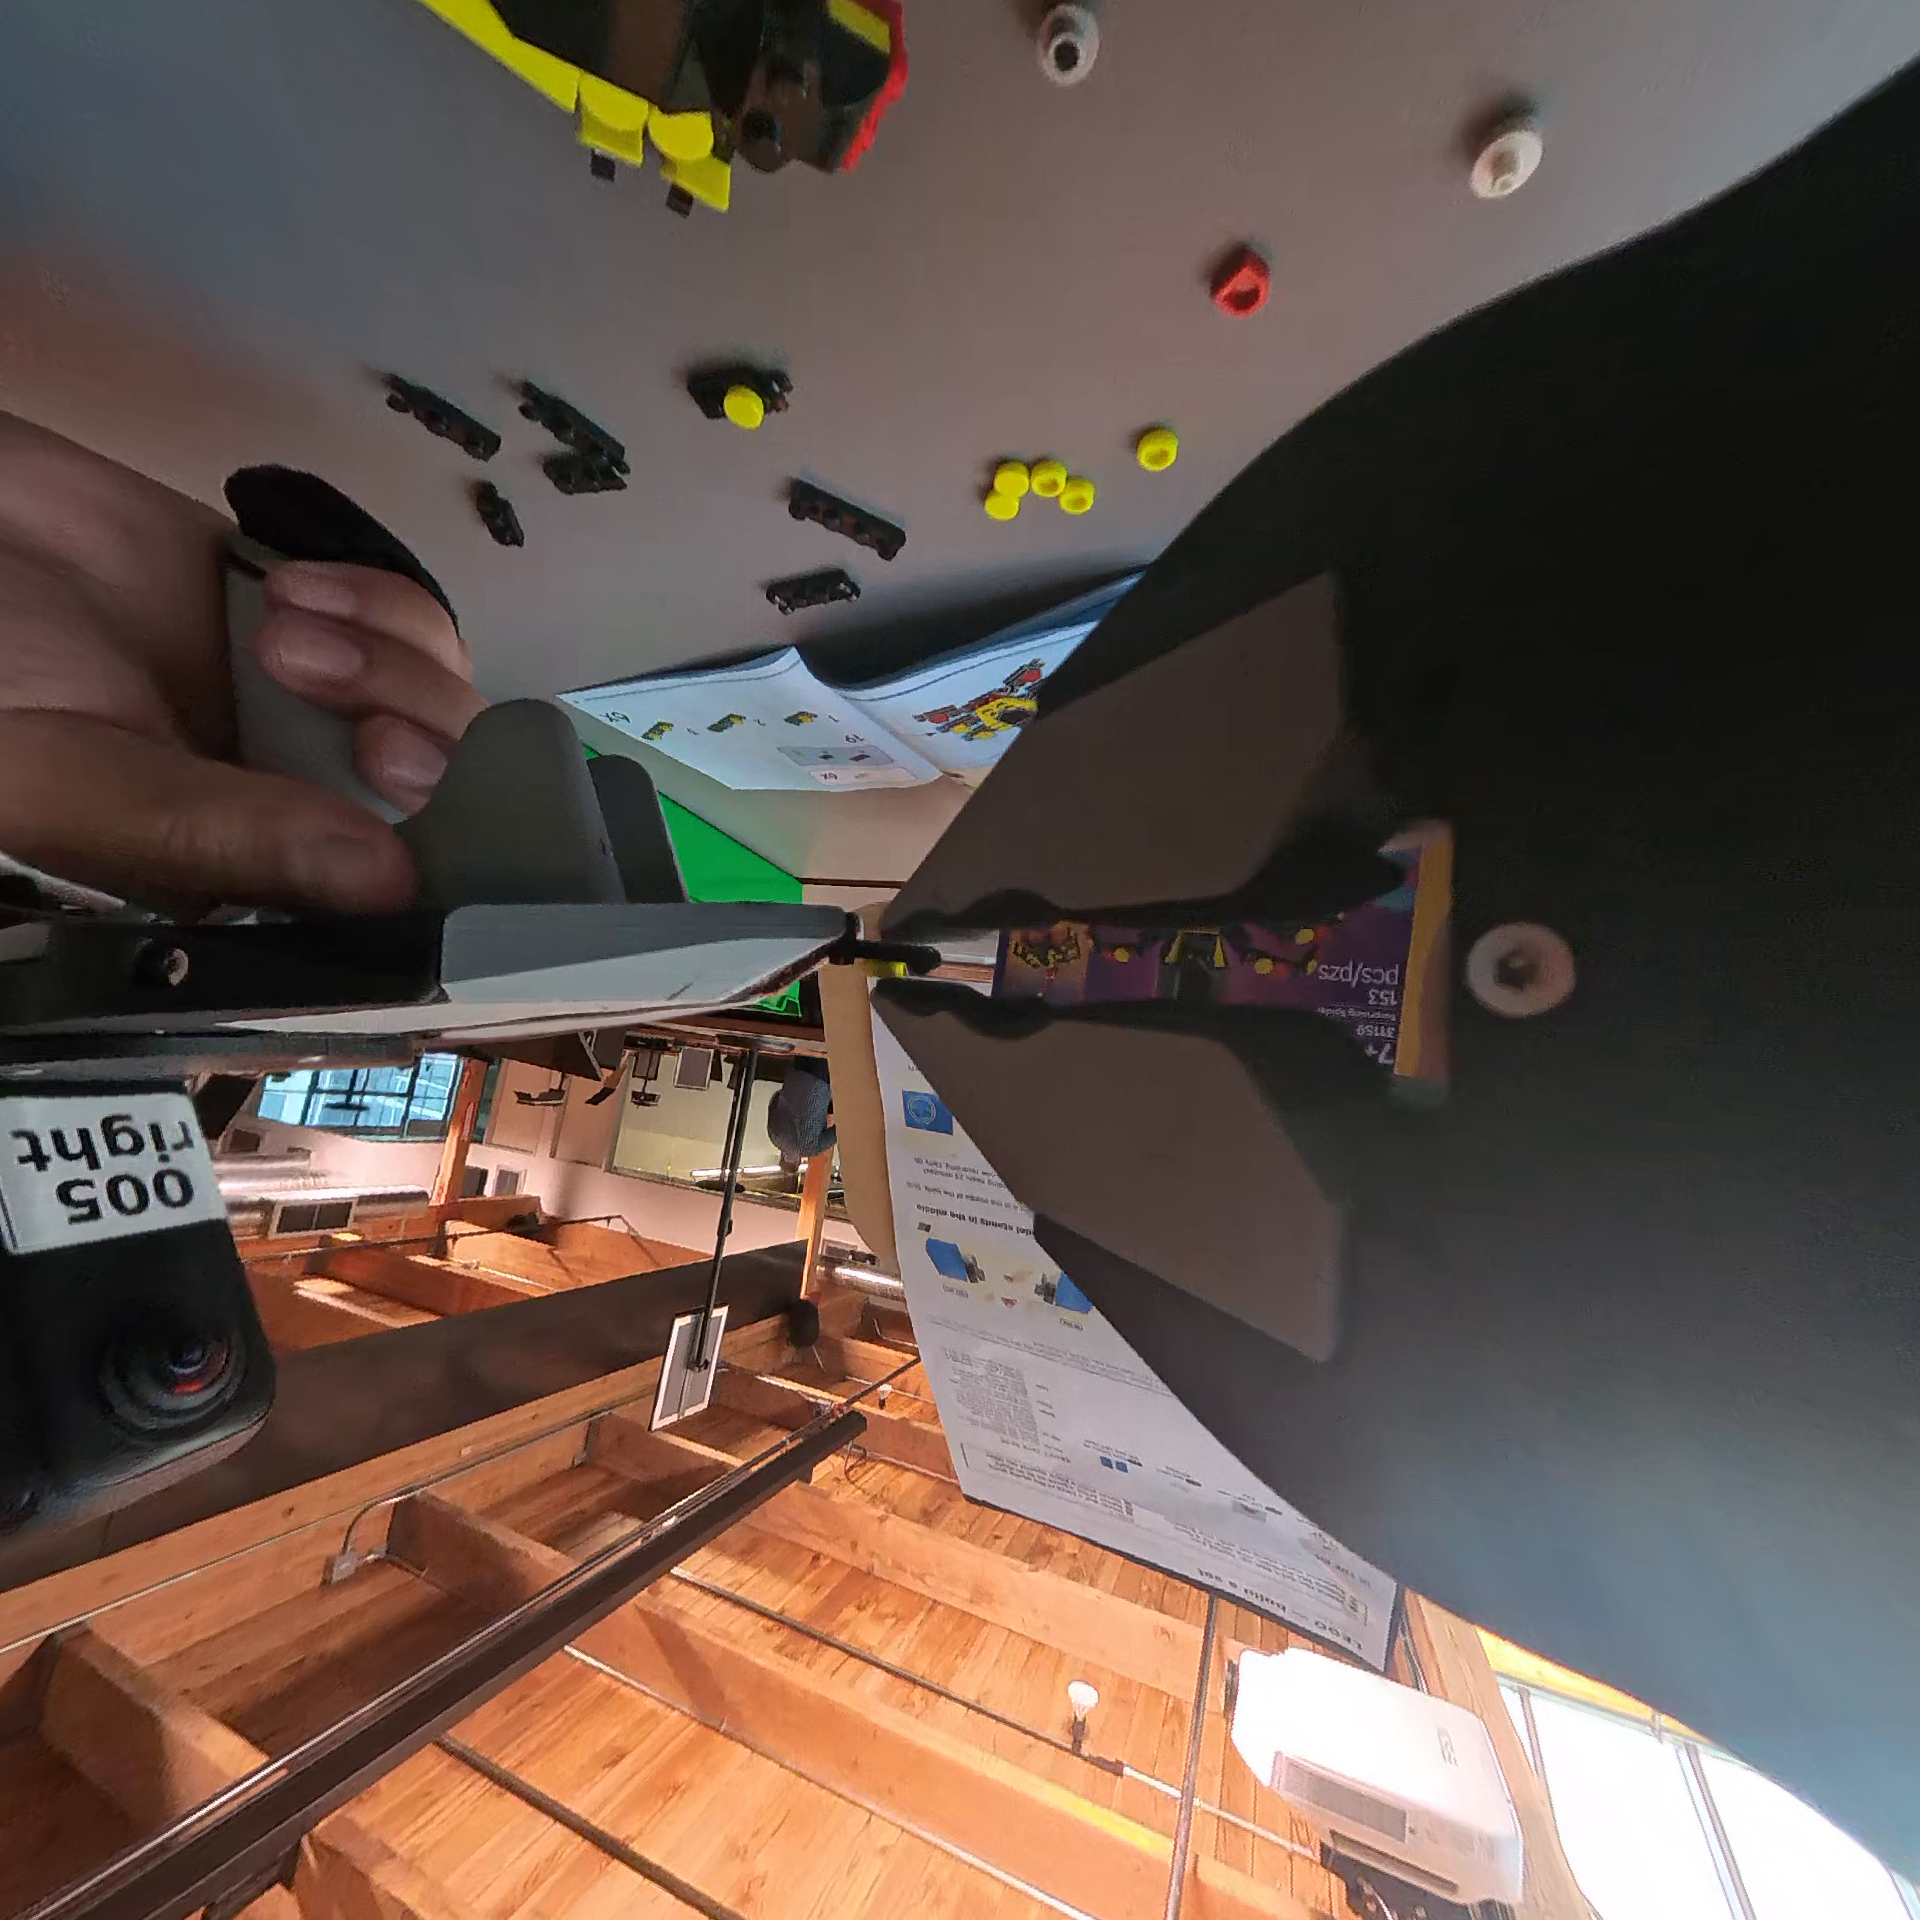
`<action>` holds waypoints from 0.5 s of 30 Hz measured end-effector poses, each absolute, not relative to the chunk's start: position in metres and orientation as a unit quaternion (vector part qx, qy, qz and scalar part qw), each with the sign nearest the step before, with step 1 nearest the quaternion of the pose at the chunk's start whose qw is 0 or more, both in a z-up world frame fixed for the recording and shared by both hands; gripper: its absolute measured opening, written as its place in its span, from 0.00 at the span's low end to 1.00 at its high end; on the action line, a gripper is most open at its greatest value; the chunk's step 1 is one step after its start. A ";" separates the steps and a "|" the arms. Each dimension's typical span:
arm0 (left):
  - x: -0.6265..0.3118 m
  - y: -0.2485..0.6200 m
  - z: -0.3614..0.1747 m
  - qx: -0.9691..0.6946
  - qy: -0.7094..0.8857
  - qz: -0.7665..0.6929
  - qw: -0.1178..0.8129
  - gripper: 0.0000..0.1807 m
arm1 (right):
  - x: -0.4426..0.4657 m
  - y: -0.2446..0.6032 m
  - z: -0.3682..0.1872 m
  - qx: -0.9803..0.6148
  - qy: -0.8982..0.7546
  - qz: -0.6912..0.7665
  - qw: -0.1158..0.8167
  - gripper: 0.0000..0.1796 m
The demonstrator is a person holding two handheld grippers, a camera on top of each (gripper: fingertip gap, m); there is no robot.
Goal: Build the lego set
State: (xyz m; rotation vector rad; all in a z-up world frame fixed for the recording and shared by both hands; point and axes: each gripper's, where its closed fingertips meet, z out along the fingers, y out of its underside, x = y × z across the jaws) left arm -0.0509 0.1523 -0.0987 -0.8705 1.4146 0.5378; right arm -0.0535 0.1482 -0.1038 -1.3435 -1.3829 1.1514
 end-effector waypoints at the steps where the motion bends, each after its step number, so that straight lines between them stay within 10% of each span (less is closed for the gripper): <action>1: -0.051 0.152 -0.100 -0.384 0.622 0.235 0.641 0.02 | -0.053 0.148 -0.105 -0.537 -0.562 0.454 0.437 0.03; 15: -0.041 0.130 -0.108 -0.550 0.576 -0.119 0.594 0.11 | -0.040 0.127 -0.118 -0.443 -0.667 0.384 0.460 0.03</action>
